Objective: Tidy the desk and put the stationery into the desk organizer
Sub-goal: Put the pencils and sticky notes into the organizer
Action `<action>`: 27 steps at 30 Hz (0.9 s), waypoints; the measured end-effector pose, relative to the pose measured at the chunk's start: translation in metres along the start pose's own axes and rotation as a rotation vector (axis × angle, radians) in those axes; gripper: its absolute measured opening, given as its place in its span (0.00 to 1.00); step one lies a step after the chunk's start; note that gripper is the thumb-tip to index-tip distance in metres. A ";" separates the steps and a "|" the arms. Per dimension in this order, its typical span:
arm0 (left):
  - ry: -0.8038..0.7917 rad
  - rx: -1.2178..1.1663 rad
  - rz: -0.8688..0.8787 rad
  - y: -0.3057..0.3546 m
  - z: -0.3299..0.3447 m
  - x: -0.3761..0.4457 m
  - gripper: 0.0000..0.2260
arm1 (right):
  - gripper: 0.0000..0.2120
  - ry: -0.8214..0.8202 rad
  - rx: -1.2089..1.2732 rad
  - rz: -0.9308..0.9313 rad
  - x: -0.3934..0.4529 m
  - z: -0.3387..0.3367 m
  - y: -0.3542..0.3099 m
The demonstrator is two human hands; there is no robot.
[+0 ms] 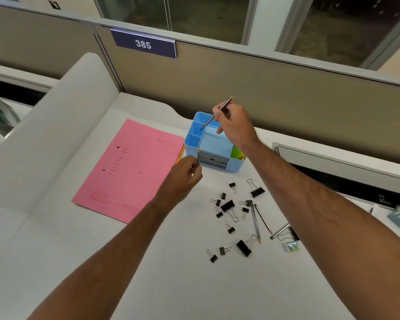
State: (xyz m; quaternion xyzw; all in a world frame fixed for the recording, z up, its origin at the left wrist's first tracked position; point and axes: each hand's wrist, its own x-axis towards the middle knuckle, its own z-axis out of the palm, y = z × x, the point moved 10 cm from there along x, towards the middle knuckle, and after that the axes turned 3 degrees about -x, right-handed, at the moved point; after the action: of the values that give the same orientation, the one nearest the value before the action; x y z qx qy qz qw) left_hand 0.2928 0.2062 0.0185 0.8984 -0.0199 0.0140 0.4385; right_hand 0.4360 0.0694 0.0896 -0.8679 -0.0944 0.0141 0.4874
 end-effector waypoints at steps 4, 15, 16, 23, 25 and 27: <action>0.193 -0.053 -0.002 0.010 -0.048 0.030 0.02 | 0.09 -0.069 -0.053 0.021 0.007 0.017 0.008; 0.152 0.266 0.044 -0.009 -0.053 0.131 0.06 | 0.04 -0.179 -0.134 0.088 0.017 0.043 0.030; 0.135 0.296 0.045 -0.010 -0.048 0.134 0.06 | 0.04 -0.183 -0.128 0.079 0.017 0.044 0.030; 0.081 0.334 -0.043 -0.026 -0.037 0.141 0.11 | 0.05 -0.187 -0.110 0.080 0.015 0.046 0.032; 0.089 0.319 -0.039 -0.027 -0.039 0.139 0.11 | 0.07 -0.182 -0.095 0.100 0.013 0.046 0.034; 0.125 0.289 -0.044 -0.027 -0.045 0.135 0.11 | 0.08 -0.156 -0.081 0.116 0.010 0.041 0.037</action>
State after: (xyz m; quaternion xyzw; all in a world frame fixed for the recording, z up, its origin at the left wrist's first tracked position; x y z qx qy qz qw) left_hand 0.4282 0.2554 0.0310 0.9497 0.0294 0.0630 0.3054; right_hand 0.4468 0.0873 0.0375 -0.8872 -0.0823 0.1058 0.4414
